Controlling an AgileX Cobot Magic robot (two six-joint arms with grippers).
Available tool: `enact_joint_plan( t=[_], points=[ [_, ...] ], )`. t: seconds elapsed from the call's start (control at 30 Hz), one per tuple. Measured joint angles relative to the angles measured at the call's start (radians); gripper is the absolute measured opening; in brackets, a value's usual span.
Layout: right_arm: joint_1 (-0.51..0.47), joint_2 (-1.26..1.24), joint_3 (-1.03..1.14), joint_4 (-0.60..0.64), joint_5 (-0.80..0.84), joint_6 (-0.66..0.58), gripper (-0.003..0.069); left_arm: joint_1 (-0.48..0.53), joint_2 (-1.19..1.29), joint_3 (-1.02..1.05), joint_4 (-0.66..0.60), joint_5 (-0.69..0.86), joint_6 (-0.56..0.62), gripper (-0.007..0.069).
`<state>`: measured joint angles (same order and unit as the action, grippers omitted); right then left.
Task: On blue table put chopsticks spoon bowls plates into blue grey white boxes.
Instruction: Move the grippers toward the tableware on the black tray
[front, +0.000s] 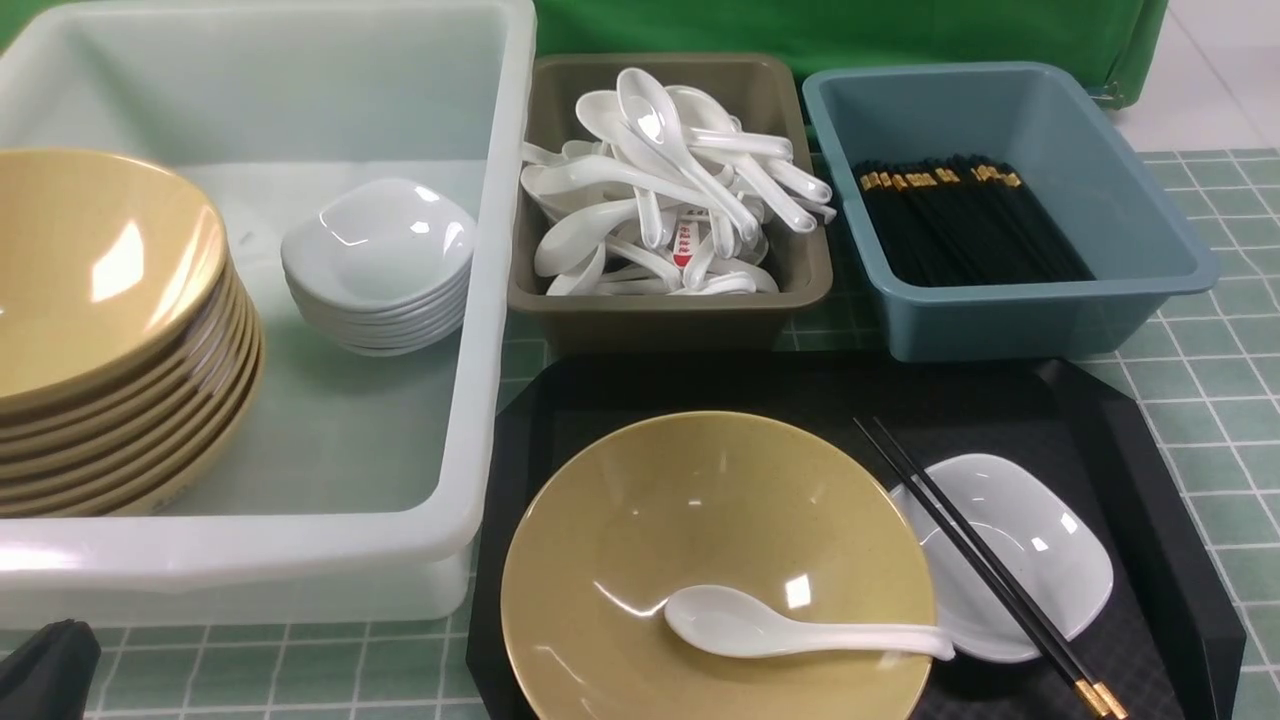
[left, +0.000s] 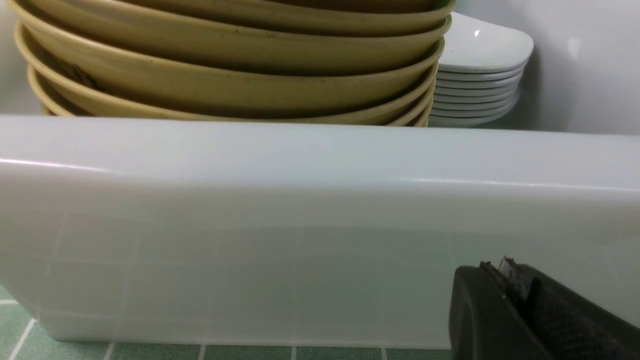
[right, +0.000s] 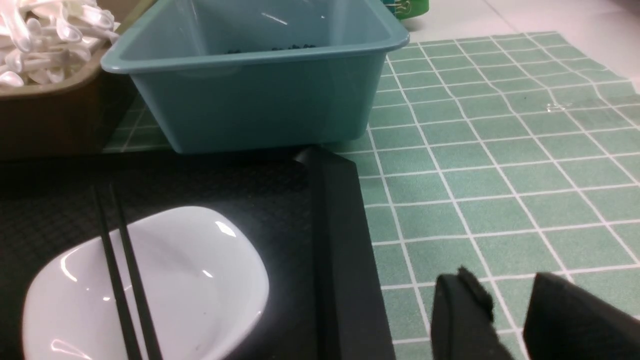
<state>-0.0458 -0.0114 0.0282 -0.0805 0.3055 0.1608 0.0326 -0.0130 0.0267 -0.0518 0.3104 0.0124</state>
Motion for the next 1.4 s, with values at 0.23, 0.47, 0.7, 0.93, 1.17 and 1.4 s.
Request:
enact_joint_plan(
  t=[0.23,0.47,0.7,0.93,1.17,1.4],
  points=[
    [-0.001,0.000,0.000,0.000,0.000,0.000,0.0237,0.000,0.000,0.000,0.027,0.000,0.000,-0.0012],
    [-0.001,0.000,0.000,0.000,0.000,0.000,0.0237,0.000,0.000,0.000,0.037,0.000,0.000,-0.0012],
    [-0.001,0.000,0.000,0.000,0.000,0.000,0.0237,0.000,0.000,0.000,0.018,0.000,0.000,-0.0012],
    [-0.001,0.000,0.000,0.000,0.000,0.001,0.0237,0.000,0.000,0.000,-0.052,-0.004,-0.001,-0.0012],
    [-0.001,0.000,0.000,0.309,-0.005,0.388,0.0237,0.000,0.000,0.000,-0.563,-0.071,-0.193,-0.0012],
    [-0.001,0.000,0.000,0.454,-0.007,0.606,0.0237,0.000,0.000,0.000,-0.927,-0.106,-0.303,-0.0012]
  ],
)
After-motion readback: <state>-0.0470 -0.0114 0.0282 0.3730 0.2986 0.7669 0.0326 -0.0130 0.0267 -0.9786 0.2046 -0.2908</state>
